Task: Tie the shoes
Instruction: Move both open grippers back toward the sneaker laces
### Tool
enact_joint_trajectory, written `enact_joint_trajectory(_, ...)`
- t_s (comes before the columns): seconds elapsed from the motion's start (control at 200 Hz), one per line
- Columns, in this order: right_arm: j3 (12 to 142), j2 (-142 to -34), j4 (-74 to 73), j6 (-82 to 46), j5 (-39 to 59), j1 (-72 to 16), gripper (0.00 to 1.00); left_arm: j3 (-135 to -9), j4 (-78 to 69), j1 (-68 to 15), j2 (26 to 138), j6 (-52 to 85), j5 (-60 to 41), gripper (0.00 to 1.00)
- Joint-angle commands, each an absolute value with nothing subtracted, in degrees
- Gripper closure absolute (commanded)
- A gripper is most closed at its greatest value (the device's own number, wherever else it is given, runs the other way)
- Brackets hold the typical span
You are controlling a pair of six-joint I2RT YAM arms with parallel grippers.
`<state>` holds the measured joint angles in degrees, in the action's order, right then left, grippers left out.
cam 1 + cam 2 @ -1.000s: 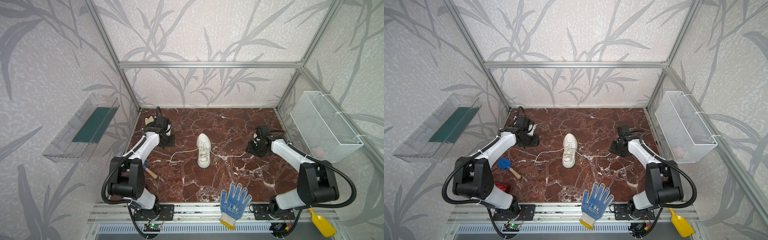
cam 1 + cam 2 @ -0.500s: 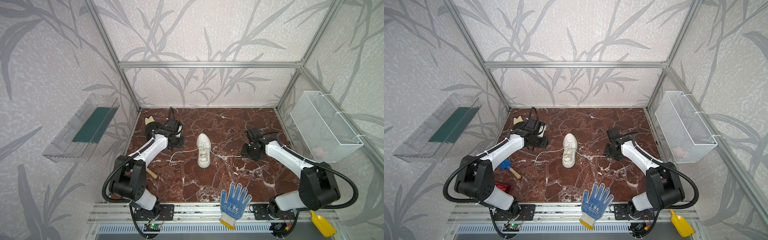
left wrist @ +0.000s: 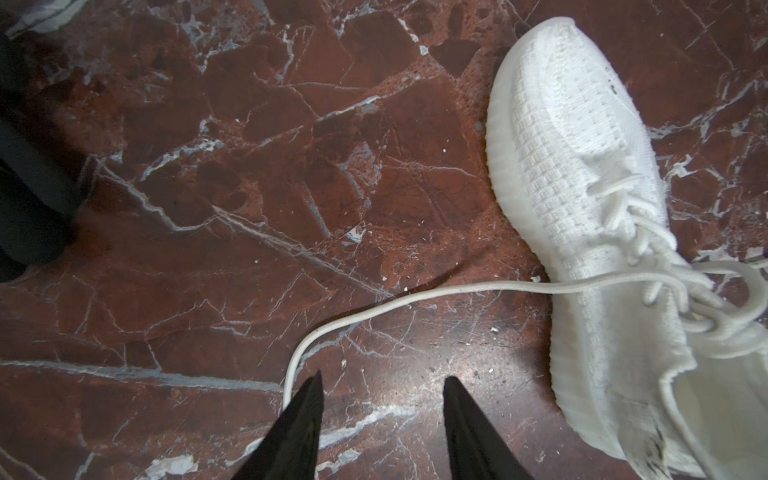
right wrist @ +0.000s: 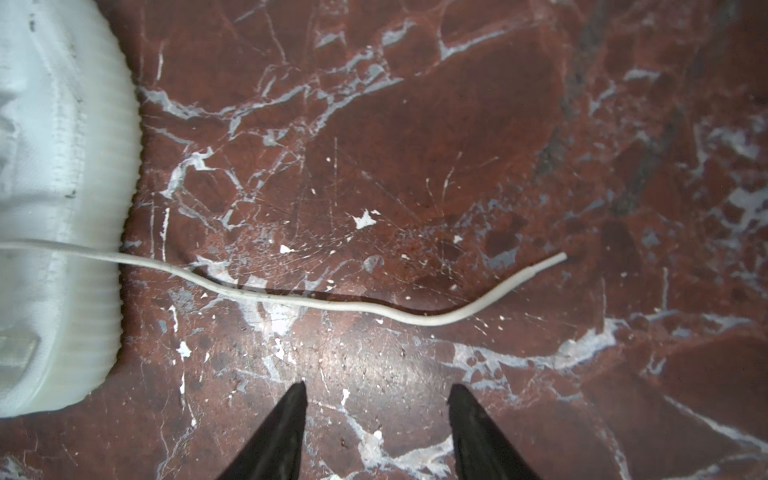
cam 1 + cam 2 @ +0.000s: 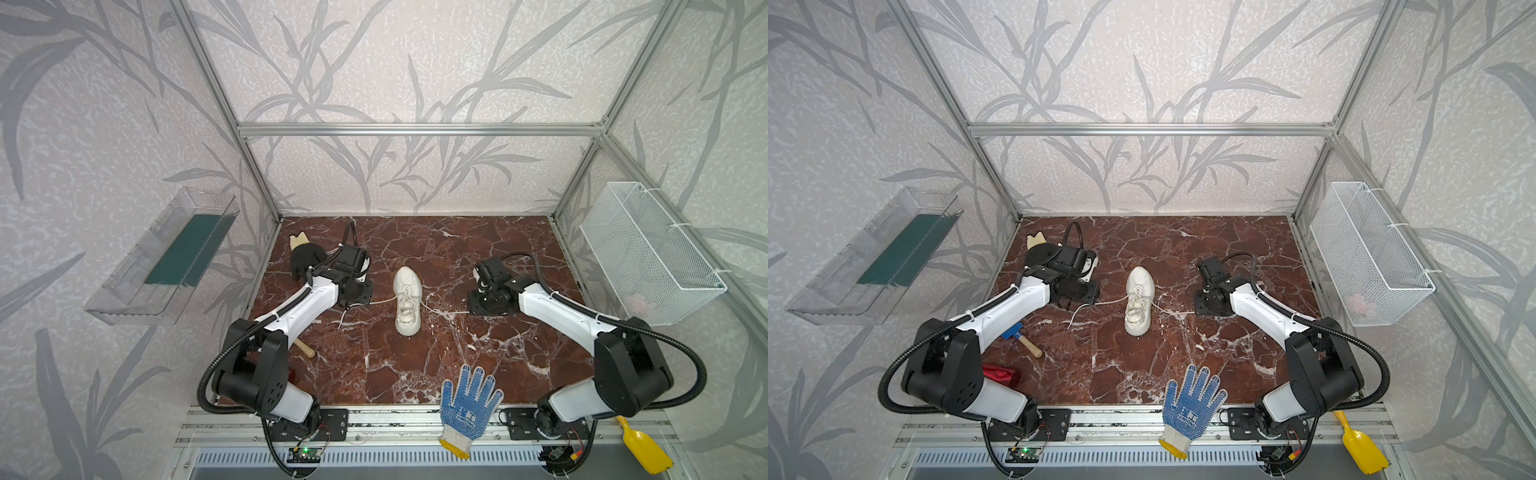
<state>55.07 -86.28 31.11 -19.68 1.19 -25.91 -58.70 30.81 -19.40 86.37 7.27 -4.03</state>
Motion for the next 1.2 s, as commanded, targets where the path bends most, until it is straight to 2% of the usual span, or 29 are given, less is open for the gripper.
enact_joint_trajectory(0.0, 57.4, -87.8, 30.7, -12.9, 6.7, -25.9, 0.44, -57.8, 29.7, -19.9, 86.6, 7.9, -6.7, 0.51)
enact_joint_trajectory(0.325, 55.8, -88.9, 28.1, -7.7, 8.9, -25.9, 0.44, -56.1, 28.3, -20.7, 89.4, 4.3, -9.9, 0.54)
enact_joint_trajectory(0.49, 55.9, -89.9, 28.6, -8.0, 10.1, -25.9, 0.44, -52.7, 21.7, -21.0, 89.4, -0.1, -19.9, 0.54)
enact_joint_trajectory(0.63, 55.5, -89.8, 28.3, -7.3, 13.0, -25.9, 0.45, -53.7, 21.2, -20.9, 90.5, -0.8, -21.0, 0.54)
enact_joint_trajectory(0.74, 56.1, -90.6, 29.8, -9.8, 8.8, -25.9, 0.45, -54.8, 21.1, -21.0, 92.1, 1.2, -21.6, 0.54)
enact_joint_trajectory(0.925, 60.1, -93.0, 37.8, -20.0, 2.0, -26.0, 0.45, -54.3, 21.8, -21.0, 90.5, 8.7, -15.9, 0.55)
enact_joint_trajectory(1.195, 58.7, -93.5, 29.8, -6.1, 11.0, -27.7, 0.47, -49.0, 15.8, -21.3, 84.5, 5.0, -16.9, 0.53)
